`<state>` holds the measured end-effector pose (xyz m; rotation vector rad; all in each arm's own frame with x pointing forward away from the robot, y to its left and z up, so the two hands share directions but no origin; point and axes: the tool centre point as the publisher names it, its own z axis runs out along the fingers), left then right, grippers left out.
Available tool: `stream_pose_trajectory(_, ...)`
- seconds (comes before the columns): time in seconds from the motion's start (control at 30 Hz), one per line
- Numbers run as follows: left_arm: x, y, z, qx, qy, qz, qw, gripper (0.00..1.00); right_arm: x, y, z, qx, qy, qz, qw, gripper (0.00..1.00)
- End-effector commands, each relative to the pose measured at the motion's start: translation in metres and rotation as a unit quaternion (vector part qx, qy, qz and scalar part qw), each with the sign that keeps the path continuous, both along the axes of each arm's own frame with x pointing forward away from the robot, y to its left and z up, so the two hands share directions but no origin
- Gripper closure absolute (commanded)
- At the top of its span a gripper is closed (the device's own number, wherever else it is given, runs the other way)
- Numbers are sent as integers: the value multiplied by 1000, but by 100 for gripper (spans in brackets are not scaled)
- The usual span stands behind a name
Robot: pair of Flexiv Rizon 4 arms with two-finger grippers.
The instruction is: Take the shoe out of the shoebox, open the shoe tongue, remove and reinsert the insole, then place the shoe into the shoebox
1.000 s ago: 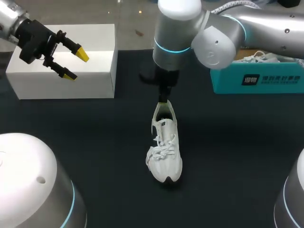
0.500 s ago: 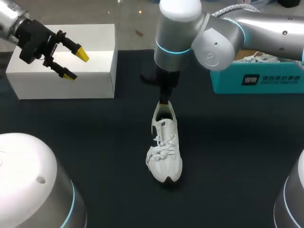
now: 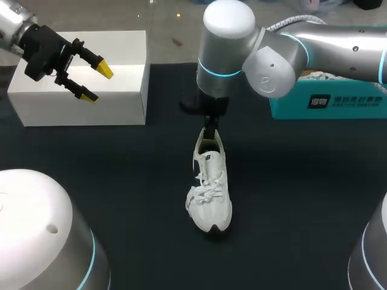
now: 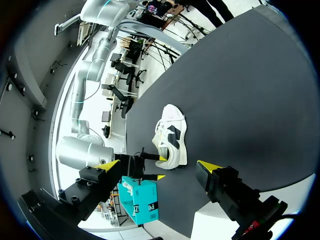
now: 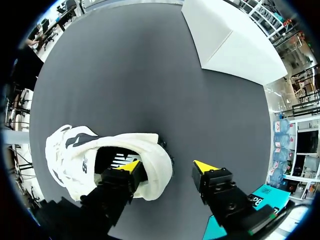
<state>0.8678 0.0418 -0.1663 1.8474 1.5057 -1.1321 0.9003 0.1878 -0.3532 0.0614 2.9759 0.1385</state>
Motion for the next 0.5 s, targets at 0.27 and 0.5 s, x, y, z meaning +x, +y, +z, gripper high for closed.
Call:
stream_pose_trajectory(0.27,1,0,1,2,0,-1,1000,0,-1,-5,-27,-7,6,8,1000,29)
stream_pose_trajectory(0.5,1,0,1,2,0,-1,1000,0,4,-6,-34,-12,8,4,1000,46)
